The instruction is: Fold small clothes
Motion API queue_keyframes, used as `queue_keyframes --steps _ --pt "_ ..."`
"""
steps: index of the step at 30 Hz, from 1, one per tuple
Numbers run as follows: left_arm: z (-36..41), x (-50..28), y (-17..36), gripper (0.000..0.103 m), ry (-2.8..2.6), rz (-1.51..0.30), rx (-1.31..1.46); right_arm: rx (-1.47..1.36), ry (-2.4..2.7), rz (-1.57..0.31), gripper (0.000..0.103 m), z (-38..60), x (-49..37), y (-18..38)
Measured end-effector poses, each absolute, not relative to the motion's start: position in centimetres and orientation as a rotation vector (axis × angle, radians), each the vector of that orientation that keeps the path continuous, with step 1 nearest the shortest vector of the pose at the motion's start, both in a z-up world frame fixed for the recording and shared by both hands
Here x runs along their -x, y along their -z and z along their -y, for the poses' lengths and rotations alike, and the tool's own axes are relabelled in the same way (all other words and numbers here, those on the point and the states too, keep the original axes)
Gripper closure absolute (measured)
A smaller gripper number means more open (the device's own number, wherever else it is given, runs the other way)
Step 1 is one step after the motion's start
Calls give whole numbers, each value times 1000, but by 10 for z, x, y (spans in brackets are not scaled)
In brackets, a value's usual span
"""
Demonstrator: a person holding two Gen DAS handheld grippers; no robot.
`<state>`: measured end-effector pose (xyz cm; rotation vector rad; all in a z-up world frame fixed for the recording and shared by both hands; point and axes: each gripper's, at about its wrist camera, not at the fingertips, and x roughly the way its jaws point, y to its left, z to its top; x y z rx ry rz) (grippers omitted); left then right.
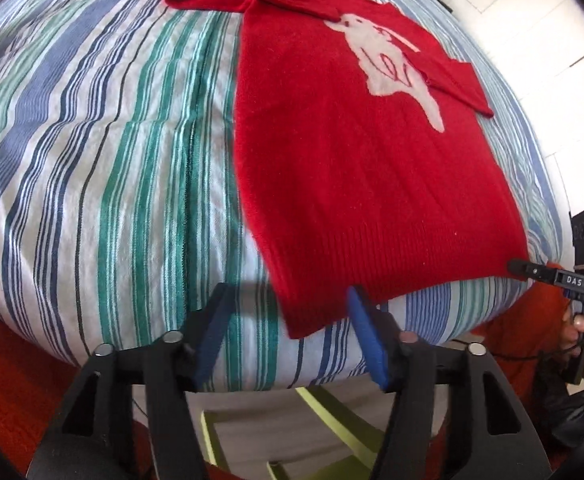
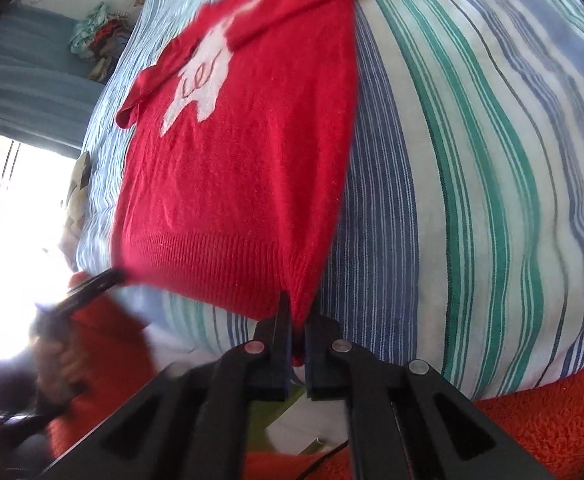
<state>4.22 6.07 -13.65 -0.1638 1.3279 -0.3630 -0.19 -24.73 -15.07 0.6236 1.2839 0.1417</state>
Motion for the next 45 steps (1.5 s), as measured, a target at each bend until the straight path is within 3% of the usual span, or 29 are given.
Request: queue_keyframes --steps 3,5,7,9,10,11,12,17,24,45 --pt "-67 -39 138 40 387 -1333 196 -628 -144 -1266 95 246 -1 153" --pt "-68 -40 141 51 394 -1331 219 -648 -144 -1266 88 247 1 160" --pt "-61 -45 146 83 419 -1340 253 -667 -151 -1254 81 252 7 161" --pt "-55 -47 150 98 441 -1356 277 -682 -162 -1239 79 254 10 162" --pt "-53 -47 149 100 423 -1352 265 -686 -172 -1233 79 254 10 163" --pt "-51 -46 147 100 397 -1349 231 -683 -187 -1226 81 253 8 163" --pt "-48 -43 144 101 363 -1352 182 -657 -175 -1237 99 252 7 164" --pt "-65 -30 141 102 283 -1374 137 -462 -22 -1305 100 257 16 145" --pt "-57 -33 153 101 243 -1395 66 -437 12 -1381 100 262 9 163" --pt "-37 -36 170 101 222 -1396 24 -454 34 -1368 100 257 5 174"
